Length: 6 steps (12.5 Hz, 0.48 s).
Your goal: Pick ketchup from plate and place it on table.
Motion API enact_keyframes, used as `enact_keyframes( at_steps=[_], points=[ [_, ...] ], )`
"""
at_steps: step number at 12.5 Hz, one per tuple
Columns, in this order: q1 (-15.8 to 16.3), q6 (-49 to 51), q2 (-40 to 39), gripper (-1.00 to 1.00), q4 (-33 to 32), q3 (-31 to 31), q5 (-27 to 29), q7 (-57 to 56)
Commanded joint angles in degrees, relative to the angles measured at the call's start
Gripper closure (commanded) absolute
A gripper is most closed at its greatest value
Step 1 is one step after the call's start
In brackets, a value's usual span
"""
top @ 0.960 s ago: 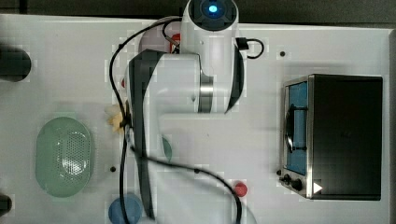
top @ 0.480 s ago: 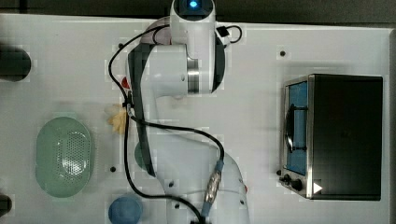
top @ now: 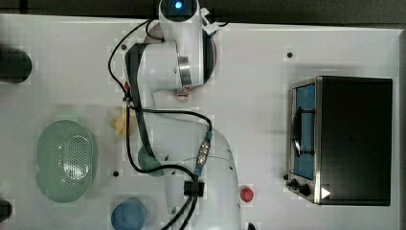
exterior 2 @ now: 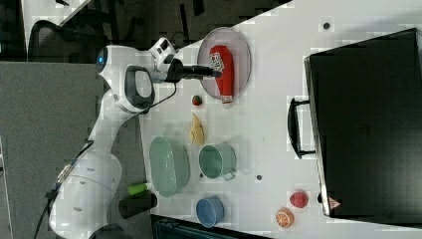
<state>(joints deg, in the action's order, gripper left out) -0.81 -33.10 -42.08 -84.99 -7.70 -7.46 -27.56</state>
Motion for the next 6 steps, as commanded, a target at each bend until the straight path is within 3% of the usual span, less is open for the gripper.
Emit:
enact_keyframes(
  at_steps=[1, 6],
  points=[
    [0.9, -4.7, -1.1, -1.00, -0.1, 0.0, -1.2, -2.8],
    [0.9, -10.6, -5.4, -1.00, -0.1, 0.0, -2.1, -2.8]
  ],
)
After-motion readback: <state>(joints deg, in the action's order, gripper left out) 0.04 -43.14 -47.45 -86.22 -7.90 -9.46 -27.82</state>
